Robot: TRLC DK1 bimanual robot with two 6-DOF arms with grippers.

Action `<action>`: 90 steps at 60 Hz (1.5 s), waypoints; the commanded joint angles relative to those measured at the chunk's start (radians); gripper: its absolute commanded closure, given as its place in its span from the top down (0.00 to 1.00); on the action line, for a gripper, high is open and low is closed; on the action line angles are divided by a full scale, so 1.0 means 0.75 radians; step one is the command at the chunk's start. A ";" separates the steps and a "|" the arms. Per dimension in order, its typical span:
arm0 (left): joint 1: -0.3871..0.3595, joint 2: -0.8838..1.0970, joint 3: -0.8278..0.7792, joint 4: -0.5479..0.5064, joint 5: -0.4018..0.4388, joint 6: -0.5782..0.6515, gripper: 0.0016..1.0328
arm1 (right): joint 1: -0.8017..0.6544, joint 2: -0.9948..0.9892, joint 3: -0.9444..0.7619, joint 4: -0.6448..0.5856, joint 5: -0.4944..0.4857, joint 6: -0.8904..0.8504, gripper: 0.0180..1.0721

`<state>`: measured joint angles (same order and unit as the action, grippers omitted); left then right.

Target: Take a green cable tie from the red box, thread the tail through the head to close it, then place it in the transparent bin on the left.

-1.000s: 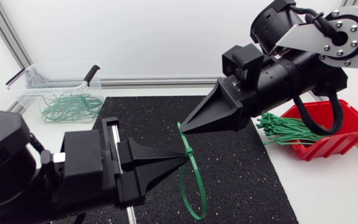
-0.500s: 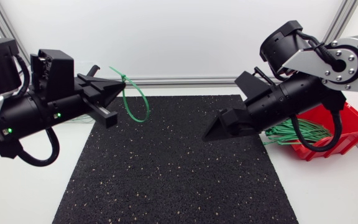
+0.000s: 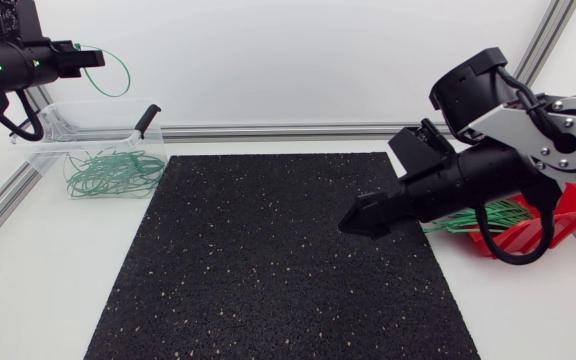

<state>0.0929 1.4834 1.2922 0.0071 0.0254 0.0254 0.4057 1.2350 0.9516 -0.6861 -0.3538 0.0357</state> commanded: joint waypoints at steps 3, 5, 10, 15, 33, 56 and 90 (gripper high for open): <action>0.034 0.125 0.138 -0.036 -0.071 -0.026 0.04 | 0.007 -0.076 -0.062 0.007 0.022 -0.041 0.96; 0.042 0.162 0.175 -0.058 -0.091 -0.020 0.04 | 0.005 -0.090 -0.072 0.007 0.022 -0.043 0.96; 0.064 0.260 0.261 -0.097 -0.148 -0.013 0.04 | 0.001 -0.115 -0.101 0.007 0.022 -0.050 0.96; 0.093 0.387 0.392 -0.224 -0.177 -0.017 0.04 | 0.001 -0.135 -0.138 0.007 0.022 -0.050 0.96; 0.144 0.724 0.856 -0.889 -0.177 -0.103 0.41 | 0.005 -0.215 -0.183 -0.020 0.026 -0.050 0.96; 0.075 0.411 0.531 -0.778 -0.177 -0.101 0.96 | -0.054 -0.319 -0.203 -0.034 0.081 -0.084 0.96; -0.083 -0.340 -0.379 -0.249 -0.175 -0.085 0.96 | -0.541 -0.757 -0.453 0.156 0.083 -0.275 0.96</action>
<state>0.0410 1.3071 1.0954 -0.2100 -0.1066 -0.0273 0.0376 0.7330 0.6632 -0.5945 -0.2974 -0.1390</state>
